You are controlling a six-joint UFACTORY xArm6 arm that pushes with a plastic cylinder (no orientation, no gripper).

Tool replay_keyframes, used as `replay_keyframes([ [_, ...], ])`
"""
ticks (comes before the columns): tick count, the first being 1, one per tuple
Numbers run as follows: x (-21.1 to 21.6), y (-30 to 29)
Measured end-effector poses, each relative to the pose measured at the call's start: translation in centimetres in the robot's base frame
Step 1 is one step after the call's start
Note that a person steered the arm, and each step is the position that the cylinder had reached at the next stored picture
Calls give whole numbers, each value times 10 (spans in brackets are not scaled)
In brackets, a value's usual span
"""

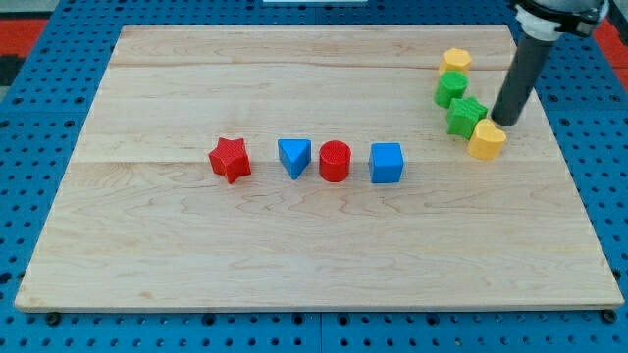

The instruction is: Push the yellow heart slightly towards the left of the board

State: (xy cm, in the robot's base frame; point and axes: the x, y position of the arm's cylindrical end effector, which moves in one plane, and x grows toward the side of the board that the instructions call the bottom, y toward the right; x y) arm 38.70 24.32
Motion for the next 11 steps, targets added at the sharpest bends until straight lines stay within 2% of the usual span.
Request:
replay_keyframes([
  [1,25,21],
  [4,37,-4],
  [6,63,-16],
  [7,57,10],
  [9,14,4],
  [11,15,-7],
])
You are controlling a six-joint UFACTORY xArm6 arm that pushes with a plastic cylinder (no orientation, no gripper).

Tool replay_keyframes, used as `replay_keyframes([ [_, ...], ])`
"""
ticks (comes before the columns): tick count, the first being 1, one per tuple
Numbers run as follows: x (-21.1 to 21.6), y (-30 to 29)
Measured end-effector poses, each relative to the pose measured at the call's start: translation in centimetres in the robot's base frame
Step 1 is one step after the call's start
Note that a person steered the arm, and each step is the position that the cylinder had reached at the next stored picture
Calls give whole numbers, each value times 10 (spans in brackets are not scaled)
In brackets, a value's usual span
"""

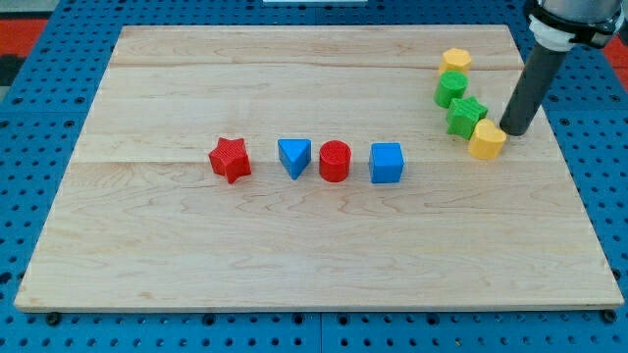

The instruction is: Push the yellow heart slightly towards the left of the board

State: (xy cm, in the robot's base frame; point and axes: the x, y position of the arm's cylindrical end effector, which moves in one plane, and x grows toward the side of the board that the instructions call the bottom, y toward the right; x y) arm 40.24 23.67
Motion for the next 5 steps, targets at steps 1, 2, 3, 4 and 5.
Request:
replay_keyframes([
  [1,11,-11],
  [2,22,-22],
  [3,41,-23],
  [4,51,-14],
  [5,64,8],
])
